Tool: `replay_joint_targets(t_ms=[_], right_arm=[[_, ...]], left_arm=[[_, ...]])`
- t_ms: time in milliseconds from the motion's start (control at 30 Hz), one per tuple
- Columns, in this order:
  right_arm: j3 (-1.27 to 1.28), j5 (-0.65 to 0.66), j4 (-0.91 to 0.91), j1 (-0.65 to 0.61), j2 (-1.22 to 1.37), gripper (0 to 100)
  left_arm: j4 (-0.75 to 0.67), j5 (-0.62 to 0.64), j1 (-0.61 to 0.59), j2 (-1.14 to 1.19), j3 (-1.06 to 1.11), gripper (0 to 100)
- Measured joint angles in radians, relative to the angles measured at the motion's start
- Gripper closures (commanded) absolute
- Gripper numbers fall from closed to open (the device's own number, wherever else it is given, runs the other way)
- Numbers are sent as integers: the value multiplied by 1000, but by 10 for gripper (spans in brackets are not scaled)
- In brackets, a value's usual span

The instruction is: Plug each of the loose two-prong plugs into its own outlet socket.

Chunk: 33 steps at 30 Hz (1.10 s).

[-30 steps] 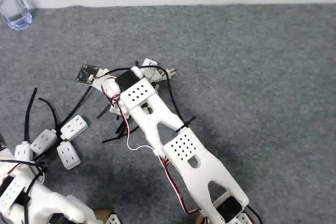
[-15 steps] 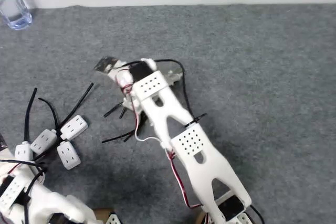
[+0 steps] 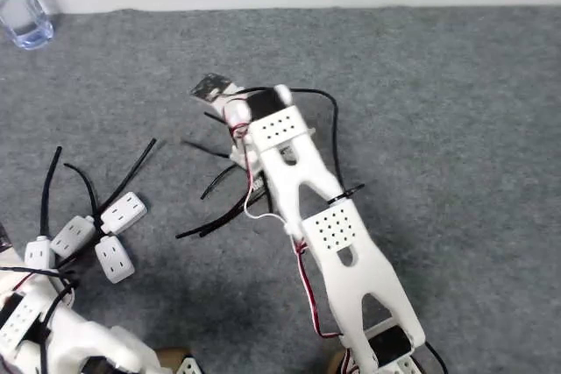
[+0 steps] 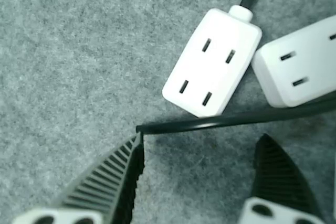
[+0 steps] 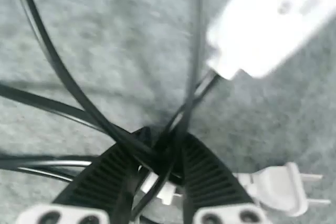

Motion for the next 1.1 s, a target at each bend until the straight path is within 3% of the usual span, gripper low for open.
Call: replay_joint_targets(t_ms=[467, 800, 967, 1100], right_arm=[[485, 29, 0, 149, -399, 991], [752, 161, 0, 388, -726, 991], [937, 239, 0, 367, -750, 991], [948, 250, 0, 324, -755, 977]], left_arm=[[0, 0, 0, 0, 0, 683], [0, 0, 0, 0, 0, 683], [0, 0, 0, 0, 0, 683], [0, 0, 0, 0, 0, 683]])
